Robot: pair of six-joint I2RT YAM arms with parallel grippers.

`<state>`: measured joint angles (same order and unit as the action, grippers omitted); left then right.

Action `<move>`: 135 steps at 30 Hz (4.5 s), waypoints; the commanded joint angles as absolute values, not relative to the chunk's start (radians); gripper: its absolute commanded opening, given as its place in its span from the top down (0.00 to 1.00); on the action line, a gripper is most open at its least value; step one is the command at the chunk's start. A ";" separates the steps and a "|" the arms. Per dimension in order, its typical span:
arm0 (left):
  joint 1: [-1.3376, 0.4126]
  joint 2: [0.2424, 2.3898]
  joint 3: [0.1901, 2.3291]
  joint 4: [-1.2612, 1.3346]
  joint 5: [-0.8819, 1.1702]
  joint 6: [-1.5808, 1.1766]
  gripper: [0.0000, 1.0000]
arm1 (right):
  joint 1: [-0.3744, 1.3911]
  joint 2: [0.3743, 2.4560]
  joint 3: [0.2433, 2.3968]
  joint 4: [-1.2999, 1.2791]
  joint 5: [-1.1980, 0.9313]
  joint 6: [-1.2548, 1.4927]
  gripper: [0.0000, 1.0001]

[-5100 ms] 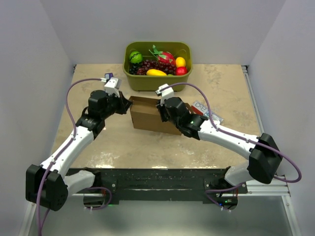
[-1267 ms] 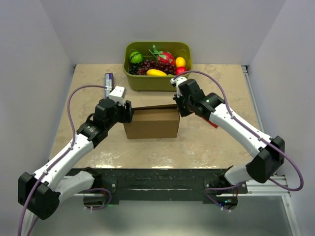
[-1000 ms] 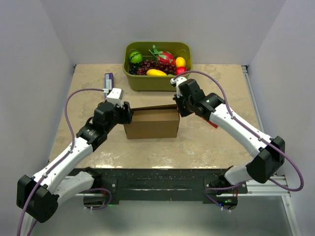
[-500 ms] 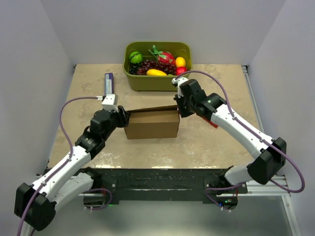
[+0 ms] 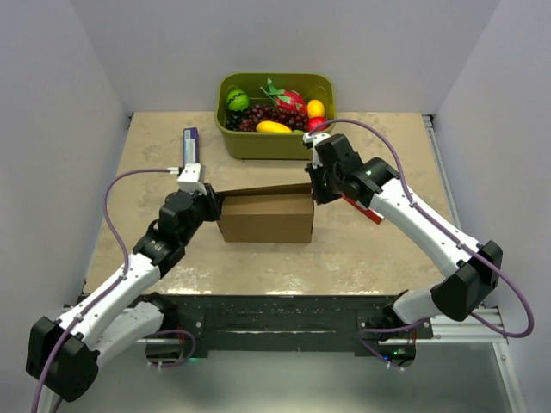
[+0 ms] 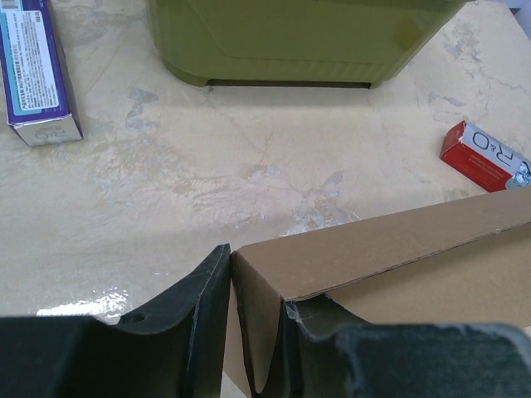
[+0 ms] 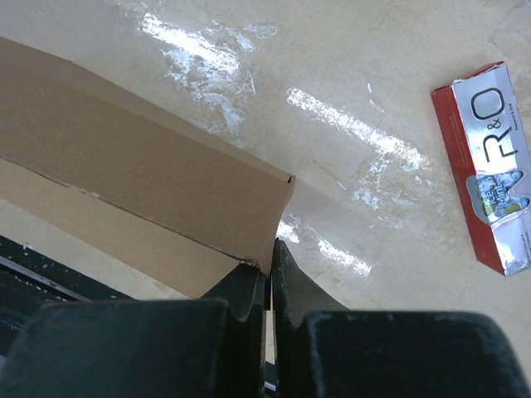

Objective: Fold the paper box

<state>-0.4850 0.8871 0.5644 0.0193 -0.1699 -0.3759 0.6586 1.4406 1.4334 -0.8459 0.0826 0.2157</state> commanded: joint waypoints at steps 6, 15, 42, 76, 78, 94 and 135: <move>-0.546 0.922 0.554 -0.087 -0.173 -0.353 0.92 | 0.686 1.445 1.491 -0.695 -0.084 0.311 1.00; -0.600 0.930 0.561 -0.112 -0.245 -0.341 0.91 | 0.686 1.476 1.532 -0.732 -0.075 0.316 1.00; -0.741 1.035 0.601 -0.153 -0.474 -0.287 0.91 | 0.537 1.660 1.727 -0.916 -0.287 0.250 1.00; -0.761 1.048 0.604 -0.153 -0.499 -0.273 0.92 | 0.529 1.706 1.850 -0.953 -0.370 0.273 1.00; -0.762 1.048 0.604 -0.153 -0.500 -0.273 0.92 | 0.525 1.710 1.858 -0.956 -0.382 0.273 1.00; -0.762 1.035 0.603 -0.134 -0.480 -0.278 0.92 | 0.572 1.548 1.515 -0.810 -0.189 0.278 1.00; -0.770 1.061 0.626 -0.117 -0.460 -0.265 0.92 | 0.695 1.351 1.336 -0.529 -0.155 0.592 1.00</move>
<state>-0.7361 1.0142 0.6369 -0.0162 -0.6067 -0.2646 0.6380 1.3548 1.2751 -0.6891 0.0608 0.5053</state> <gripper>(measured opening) 0.283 0.017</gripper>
